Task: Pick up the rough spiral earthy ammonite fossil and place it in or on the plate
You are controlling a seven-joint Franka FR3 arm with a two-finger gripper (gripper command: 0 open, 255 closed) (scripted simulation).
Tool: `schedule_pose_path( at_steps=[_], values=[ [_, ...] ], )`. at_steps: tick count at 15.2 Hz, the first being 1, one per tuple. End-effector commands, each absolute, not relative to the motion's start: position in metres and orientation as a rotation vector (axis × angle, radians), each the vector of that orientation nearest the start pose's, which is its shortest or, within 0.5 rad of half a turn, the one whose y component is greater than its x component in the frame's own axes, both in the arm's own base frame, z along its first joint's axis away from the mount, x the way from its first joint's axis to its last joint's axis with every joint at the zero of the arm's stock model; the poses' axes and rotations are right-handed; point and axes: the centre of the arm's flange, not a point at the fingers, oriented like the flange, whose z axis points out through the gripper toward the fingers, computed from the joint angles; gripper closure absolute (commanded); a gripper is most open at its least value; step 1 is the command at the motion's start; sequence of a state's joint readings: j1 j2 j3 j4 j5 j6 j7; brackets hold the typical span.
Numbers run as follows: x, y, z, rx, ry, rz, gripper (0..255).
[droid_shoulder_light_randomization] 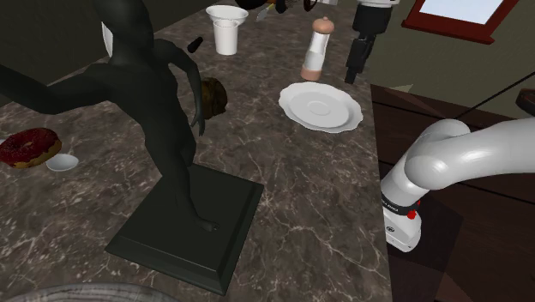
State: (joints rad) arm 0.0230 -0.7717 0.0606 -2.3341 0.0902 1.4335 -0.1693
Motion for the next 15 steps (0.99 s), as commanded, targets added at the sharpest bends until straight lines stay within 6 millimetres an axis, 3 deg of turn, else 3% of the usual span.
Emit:
schedule_pose_path(
  at_steps=[1,8,15],
  values=[
    [0.294,0.041,0.585,-3.059,-0.368,0.196,0],
    [0.307,0.141,0.591,-3.165,-0.137,0.109,0],
    [0.335,0.238,0.590,-3.251,0.108,0.015,0]
  ],
)
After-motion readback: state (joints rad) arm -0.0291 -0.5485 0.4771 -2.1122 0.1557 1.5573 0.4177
